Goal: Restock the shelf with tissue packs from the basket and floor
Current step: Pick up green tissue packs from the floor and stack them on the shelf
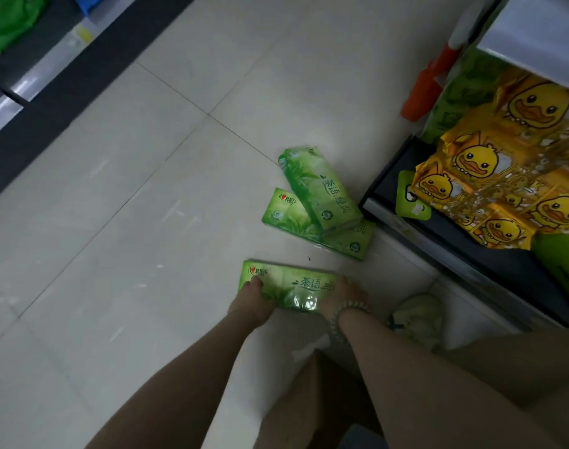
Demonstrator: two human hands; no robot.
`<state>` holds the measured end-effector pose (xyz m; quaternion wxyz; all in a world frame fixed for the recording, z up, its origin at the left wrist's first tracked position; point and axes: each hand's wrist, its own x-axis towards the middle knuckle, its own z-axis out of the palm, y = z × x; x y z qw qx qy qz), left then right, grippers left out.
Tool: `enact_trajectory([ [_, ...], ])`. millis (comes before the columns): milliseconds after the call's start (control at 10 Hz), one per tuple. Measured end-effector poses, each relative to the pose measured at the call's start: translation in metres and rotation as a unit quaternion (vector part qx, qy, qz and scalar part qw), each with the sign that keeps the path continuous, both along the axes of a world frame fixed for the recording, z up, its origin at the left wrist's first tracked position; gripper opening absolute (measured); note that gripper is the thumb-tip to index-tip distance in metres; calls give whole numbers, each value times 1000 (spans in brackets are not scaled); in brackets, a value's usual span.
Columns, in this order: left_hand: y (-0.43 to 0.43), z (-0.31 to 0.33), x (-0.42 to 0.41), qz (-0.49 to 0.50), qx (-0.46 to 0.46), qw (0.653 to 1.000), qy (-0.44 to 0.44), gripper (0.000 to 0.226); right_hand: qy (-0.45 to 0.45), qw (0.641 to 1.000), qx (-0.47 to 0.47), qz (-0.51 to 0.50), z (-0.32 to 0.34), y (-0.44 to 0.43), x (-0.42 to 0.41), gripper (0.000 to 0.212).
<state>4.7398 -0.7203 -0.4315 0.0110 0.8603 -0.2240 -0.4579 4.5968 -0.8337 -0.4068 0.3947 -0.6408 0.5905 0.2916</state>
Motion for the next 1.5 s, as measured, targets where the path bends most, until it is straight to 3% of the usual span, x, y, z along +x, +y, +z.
enact_trajectory([
  [200, 3, -15, 6, 53, 16, 998, -1, 58, -45, 985, 82, -143, -28, 7, -4, 53],
  [300, 9, -18, 7, 52, 69, 996, -25, 60, -94, 969, 95, -207, -42, 9, -8, 19],
  [400, 20, -28, 8, 68, 100, 992, -22, 61, -84, 965, 144, -203, -42, 5, -10, 16],
  [500, 33, -56, 13, 112, 84, 990, 16, 79, -72, 966, 144, -204, -49, 2, -7, 11],
  [600, 38, -69, 14, 120, 69, 990, 20, 80, -55, 965, 134, -221, -60, -2, 1, 15],
  [700, 32, -59, 12, 134, 56, 989, 16, 69, -49, 963, 136, -226, -72, -5, 11, 42],
  [800, 36, -75, 16, 153, 52, 987, 26, 77, -38, 959, 114, -258, -82, -2, 15, 63],
  [900, 31, -71, 16, 155, 51, 986, 41, 72, -50, 961, 127, -242, -97, 3, 11, 27],
  [1000, 22, -56, 14, 150, 63, 986, 38, 62, -45, 964, 130, -229, -98, 5, 1, 33],
  [1100, 20, -54, 11, 127, 88, 987, 42, 63, -30, 976, 150, -152, -97, 6, -9, 9],
  [1200, 20, -55, 9, 104, 104, 988, 39, 68, -26, 977, 149, -148, -100, 10, -15, 41],
  [1300, 19, -58, 9, 102, 106, 988, 35, 67, -51, 976, 161, -137, -105, 13, -17, 42],
  [1400, 19, -60, 10, 110, 101, 988, 29, 66, -38, 947, 154, -278, -78, 8, -15, 63],
  [1500, 19, -59, 15, 152, 86, 984, 34, 63, -60, 936, 149, -314, -84, 4, -19, 59],
])
